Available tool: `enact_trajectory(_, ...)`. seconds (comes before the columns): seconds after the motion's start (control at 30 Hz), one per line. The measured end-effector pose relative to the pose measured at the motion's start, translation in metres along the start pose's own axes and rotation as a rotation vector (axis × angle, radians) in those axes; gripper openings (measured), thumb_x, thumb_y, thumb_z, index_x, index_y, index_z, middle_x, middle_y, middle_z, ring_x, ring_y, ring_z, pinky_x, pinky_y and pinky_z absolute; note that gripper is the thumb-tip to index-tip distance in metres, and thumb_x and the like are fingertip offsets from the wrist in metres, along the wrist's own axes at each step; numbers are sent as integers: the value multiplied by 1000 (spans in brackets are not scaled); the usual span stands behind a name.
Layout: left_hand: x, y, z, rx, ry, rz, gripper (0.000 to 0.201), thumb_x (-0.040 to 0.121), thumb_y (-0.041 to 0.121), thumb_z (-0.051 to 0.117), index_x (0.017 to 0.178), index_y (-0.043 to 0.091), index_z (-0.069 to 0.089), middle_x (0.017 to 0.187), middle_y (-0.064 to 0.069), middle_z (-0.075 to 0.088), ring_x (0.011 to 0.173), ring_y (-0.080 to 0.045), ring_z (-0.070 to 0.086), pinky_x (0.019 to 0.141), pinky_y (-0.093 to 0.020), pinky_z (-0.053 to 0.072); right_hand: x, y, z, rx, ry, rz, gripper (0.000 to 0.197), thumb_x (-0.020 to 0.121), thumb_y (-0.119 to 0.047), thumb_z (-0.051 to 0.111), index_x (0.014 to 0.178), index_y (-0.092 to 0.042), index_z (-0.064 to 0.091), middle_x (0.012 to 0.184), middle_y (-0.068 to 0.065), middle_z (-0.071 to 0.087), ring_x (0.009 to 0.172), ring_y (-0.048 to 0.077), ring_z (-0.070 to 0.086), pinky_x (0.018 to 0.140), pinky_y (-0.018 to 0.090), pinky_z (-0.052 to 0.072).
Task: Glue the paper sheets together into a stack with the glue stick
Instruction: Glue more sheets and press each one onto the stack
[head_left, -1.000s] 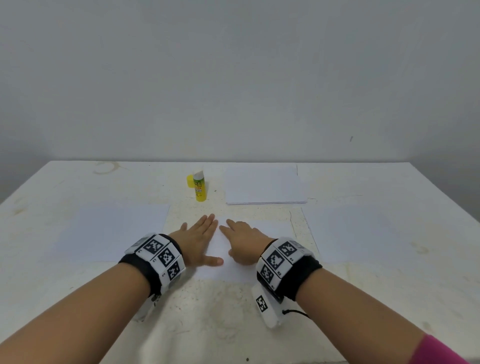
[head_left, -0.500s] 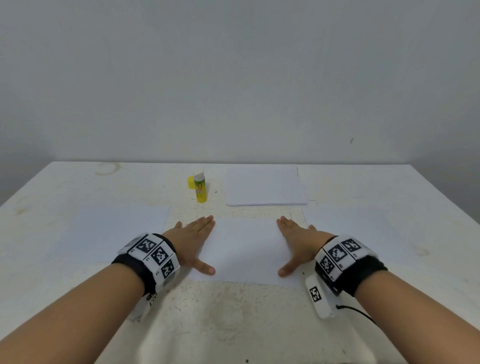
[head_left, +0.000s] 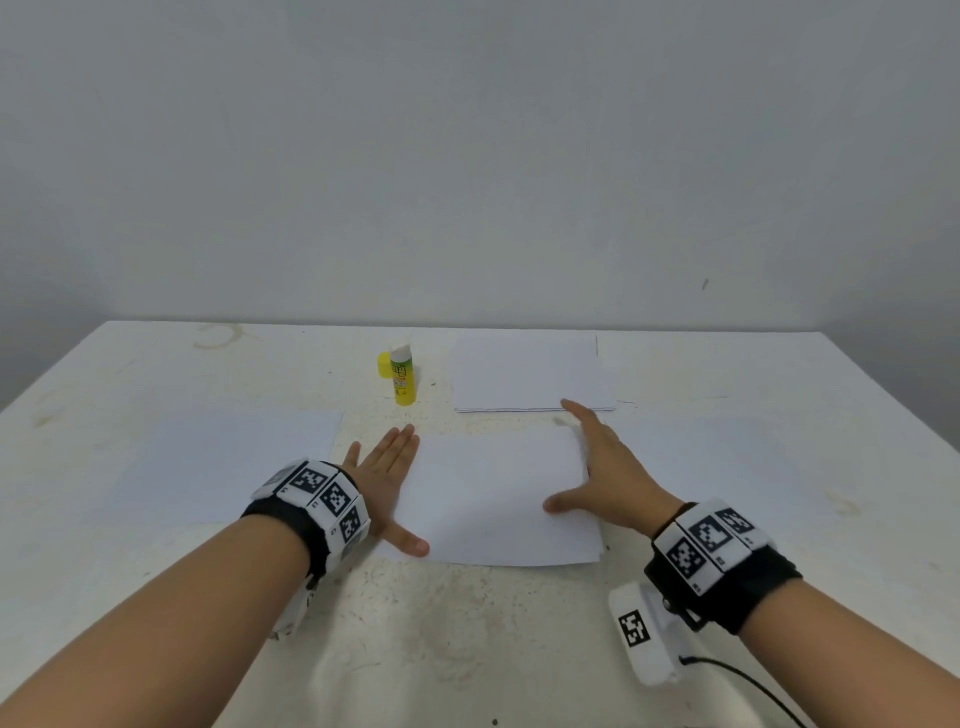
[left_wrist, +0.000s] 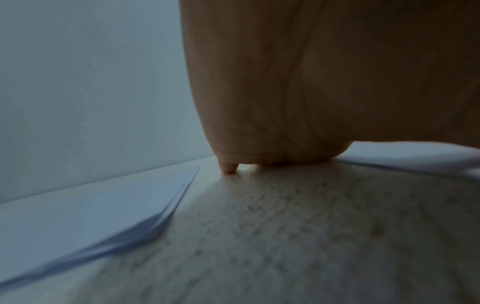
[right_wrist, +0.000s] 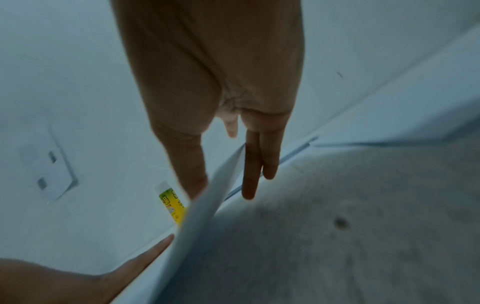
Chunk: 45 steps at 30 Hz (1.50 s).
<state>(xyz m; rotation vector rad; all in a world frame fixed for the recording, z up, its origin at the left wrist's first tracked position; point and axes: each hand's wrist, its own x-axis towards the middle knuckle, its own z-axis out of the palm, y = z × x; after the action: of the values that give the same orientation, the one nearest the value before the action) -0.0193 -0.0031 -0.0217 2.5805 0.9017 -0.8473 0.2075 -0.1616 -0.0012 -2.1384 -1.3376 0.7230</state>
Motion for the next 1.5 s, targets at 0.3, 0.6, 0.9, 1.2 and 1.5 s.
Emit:
enact_trajectory(0.3,-2,2,1,-13,19,-15,175,-2,103,5,138,7,-37,148,-7,-42,141,-21,-30,114,-50,-13,-21,17,21,360,-60,96,24,77,-11,78,92,-28,72,113,-3,65,107,18,60,91,31,51)
enact_trajectory(0.6,0,4,7,-54,61,-75,160,27,106,16,142,4,-32,149,-8,-40,141,-23,-32,114,-49,-14,-5,-6,-51,204,131,-46,32,83,1,65,95,-29,70,111,-3,65,82,-3,58,78,14,45)
enact_trajectory(0.9,4,2,6,-100,40,-77,178,-3,102,5,142,6,-33,148,-10,-42,139,-26,-33,113,-47,-16,93,4,-81,200,219,44,29,86,3,62,100,-21,69,125,8,61,99,18,57,79,24,45)
enact_trajectory(1.2,9,-2,7,-118,34,-61,176,-1,104,10,142,10,-34,148,-7,-43,139,-24,-35,111,-46,-19,151,17,-64,-164,105,144,40,86,-2,62,120,-22,64,142,2,47,129,20,44,99,20,32)
enact_trajectory(1.5,11,-4,6,-115,24,-48,175,0,103,10,142,11,-35,146,-6,-45,138,-24,-36,111,-46,-19,155,29,-52,-461,33,216,56,86,-22,68,138,-26,48,144,8,38,131,26,40,105,30,34)
